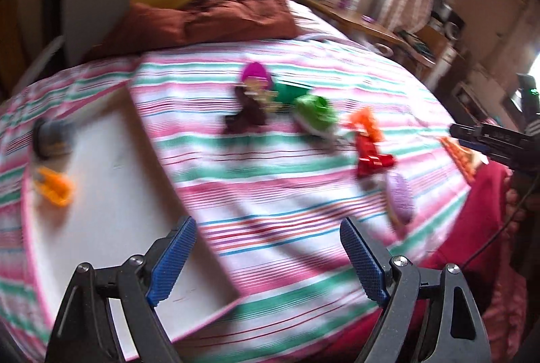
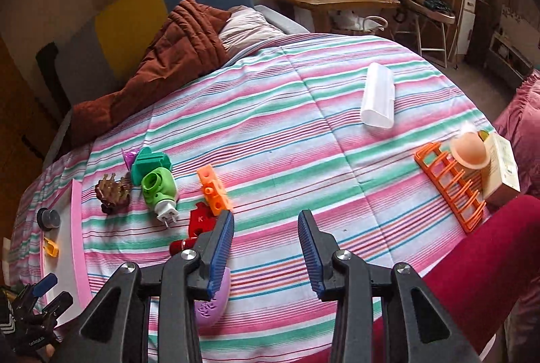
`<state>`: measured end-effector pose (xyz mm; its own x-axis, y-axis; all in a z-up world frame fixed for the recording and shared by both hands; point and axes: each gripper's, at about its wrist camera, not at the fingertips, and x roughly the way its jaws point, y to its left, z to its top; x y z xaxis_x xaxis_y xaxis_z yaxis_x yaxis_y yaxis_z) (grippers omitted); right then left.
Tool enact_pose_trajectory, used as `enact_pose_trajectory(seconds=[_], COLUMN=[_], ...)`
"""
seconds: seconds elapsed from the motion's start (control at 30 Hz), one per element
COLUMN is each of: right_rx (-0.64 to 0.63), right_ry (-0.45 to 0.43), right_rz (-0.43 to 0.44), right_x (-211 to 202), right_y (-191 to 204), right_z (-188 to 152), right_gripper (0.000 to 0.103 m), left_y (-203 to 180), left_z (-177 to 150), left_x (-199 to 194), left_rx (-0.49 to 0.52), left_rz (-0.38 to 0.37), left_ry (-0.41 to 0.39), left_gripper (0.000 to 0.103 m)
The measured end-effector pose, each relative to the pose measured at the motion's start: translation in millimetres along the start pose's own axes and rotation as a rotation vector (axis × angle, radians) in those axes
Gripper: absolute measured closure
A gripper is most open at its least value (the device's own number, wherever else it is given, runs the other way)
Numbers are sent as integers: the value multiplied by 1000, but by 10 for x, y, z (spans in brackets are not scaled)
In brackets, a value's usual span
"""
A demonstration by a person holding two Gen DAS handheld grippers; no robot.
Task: Organize rigid objects
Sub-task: 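Reach the left tool to the purple egg-shaped soap and grasp it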
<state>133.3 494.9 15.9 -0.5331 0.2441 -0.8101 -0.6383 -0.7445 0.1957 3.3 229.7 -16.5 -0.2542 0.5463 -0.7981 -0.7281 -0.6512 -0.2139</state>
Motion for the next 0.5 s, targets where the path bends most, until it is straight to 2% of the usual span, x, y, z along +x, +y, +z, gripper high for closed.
enact_pose_trajectory(seconds=[0.13,0.3,0.43,0.5], right_rx=[6,16,23,22], right_ry=[9,7,13,18], right_rz=[-1,17,26,28], right_x=[21,54,81,100], right_y=[-90,-123,-135,-134], right_z=[-67,-83,-76,-73], right_gripper=[64,63,63,63], left_y=[-536,-1078,-1362,-1428], left_z=[103,174,188,184], left_x=[283,630,905,1070], left_rx=[111,200,242,248], left_rz=[-91,-158,-161,-136], left_ry=[52,124,175,201], left_gripper=[26,28,25,27])
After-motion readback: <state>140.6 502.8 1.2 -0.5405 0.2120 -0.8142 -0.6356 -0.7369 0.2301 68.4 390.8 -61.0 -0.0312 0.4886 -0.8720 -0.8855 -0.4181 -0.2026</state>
